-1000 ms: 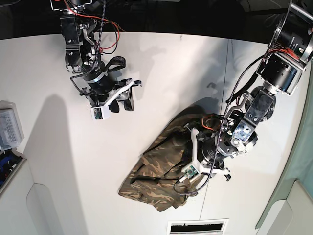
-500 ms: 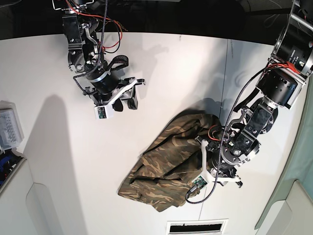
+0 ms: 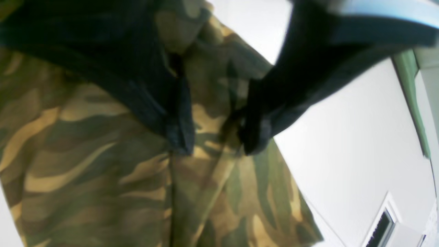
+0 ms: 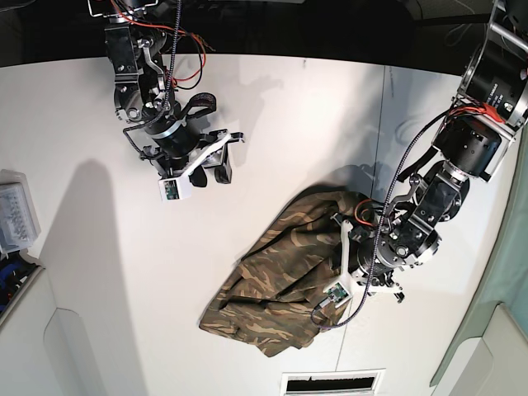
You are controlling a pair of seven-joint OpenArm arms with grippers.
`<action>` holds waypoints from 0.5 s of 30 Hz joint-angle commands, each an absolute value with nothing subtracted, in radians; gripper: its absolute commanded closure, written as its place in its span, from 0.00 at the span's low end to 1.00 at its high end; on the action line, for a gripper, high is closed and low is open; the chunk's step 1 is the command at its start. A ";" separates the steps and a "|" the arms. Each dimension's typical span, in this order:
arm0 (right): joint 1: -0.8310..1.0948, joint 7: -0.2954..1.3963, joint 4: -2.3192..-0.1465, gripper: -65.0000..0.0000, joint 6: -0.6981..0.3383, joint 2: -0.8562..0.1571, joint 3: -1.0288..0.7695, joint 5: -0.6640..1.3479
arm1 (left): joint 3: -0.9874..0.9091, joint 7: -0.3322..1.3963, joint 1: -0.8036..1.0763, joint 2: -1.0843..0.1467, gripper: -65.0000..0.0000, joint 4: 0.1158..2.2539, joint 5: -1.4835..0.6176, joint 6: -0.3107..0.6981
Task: Layout the t-shirt on the table in an organized manner, then fold the t-shirt properly
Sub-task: 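Lower the left gripper onto the shirt bundle and pinch a fold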
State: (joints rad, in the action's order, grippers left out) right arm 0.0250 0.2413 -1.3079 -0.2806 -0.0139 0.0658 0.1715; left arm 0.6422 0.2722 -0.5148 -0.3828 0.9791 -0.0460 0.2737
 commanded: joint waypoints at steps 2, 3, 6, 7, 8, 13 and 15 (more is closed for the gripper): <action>0.014 0.221 -1.323 0.59 -0.288 -0.011 0.066 0.180 | 0.636 0.256 -0.546 -0.390 0.83 0.965 -0.048 0.253; 0.014 0.221 -1.323 0.59 -0.288 -0.010 0.066 0.180 | 0.636 0.258 -0.546 -0.391 0.92 0.957 -0.048 0.248; 0.014 0.221 -1.323 0.59 -0.288 -0.011 0.066 0.179 | 0.635 0.297 -0.553 -0.397 1.00 0.957 -0.057 0.228; 0.014 0.221 -1.323 0.59 -0.288 -0.010 0.066 0.180 | 0.635 0.320 -0.558 -0.399 1.00 0.958 -0.071 0.228; 0.014 0.221 -1.323 0.59 -0.288 -0.011 0.066 0.180 | 0.635 0.342 -0.564 -0.400 1.00 0.963 -0.087 0.232; 0.015 0.221 -1.323 0.59 -0.288 -0.011 0.066 0.179 | 0.635 0.411 -0.559 -0.463 1.00 1.095 -0.202 0.322; 0.015 0.221 -1.323 0.59 -0.288 -0.011 0.066 0.180 | 0.635 0.414 -0.546 -0.501 1.00 1.166 -0.234 0.384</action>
State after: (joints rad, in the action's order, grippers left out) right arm 0.0254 0.2451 -1.3079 -0.2802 -0.0139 0.0658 0.1699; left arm 0.6422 0.4278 -0.5205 -0.4931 1.1538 -0.2356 0.3912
